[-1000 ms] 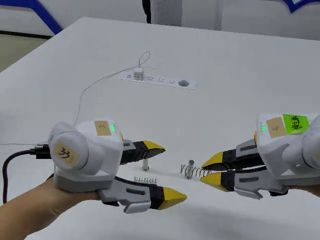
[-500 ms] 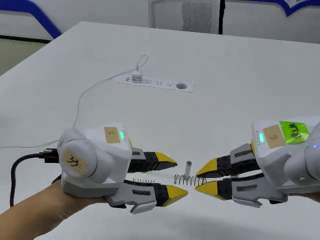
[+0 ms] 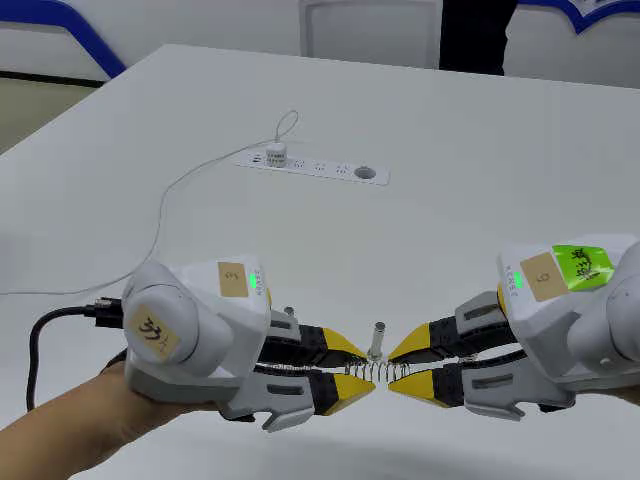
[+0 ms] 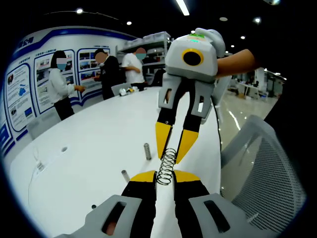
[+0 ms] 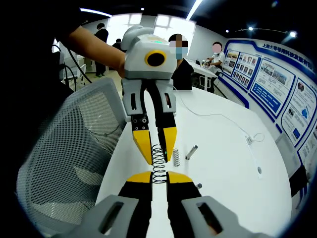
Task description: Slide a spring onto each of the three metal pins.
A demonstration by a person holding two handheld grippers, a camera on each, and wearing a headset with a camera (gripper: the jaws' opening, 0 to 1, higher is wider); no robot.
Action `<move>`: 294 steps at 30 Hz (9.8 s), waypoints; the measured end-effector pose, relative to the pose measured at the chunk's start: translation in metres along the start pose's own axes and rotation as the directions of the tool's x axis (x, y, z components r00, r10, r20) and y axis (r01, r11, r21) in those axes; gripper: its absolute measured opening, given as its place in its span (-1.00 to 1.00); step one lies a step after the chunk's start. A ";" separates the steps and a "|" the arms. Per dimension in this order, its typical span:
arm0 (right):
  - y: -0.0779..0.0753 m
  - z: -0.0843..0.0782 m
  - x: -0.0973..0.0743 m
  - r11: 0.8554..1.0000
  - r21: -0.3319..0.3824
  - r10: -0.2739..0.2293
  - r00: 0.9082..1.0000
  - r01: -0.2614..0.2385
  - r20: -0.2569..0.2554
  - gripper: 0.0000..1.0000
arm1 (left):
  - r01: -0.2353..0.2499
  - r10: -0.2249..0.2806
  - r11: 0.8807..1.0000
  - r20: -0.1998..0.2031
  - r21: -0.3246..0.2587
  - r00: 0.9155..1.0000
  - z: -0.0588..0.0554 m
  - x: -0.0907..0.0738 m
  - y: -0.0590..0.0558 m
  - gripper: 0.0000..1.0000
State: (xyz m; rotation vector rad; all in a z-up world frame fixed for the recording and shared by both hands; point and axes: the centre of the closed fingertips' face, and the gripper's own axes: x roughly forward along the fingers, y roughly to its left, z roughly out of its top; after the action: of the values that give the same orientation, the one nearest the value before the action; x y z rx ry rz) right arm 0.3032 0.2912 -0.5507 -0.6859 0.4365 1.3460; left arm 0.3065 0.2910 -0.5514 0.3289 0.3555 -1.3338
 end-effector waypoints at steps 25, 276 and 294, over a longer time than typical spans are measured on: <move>-0.001 0.005 -0.011 0.995 0.096 0.013 0.996 -0.022 0.091 -0.78 | 0.030 -0.029 0.996 -0.012 0.088 1.000 0.006 -0.004 -0.003 -0.80; -0.033 -0.045 0.142 0.931 0.354 -0.028 0.986 0.086 -0.167 -0.80 | -0.314 0.306 0.917 -0.071 -0.244 0.949 -0.064 -0.090 0.065 0.73; -0.038 -0.022 0.101 0.927 0.353 -0.103 0.990 0.130 -0.095 -0.81 | -0.301 0.296 0.934 -0.053 -0.193 0.954 -0.049 -0.089 0.072 0.66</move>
State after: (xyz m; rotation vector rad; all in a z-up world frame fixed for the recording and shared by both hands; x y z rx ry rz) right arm 0.3611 0.3480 -0.6251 -0.4505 0.6725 1.0920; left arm 0.3559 0.4052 -0.5549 0.2203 0.4363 -0.9873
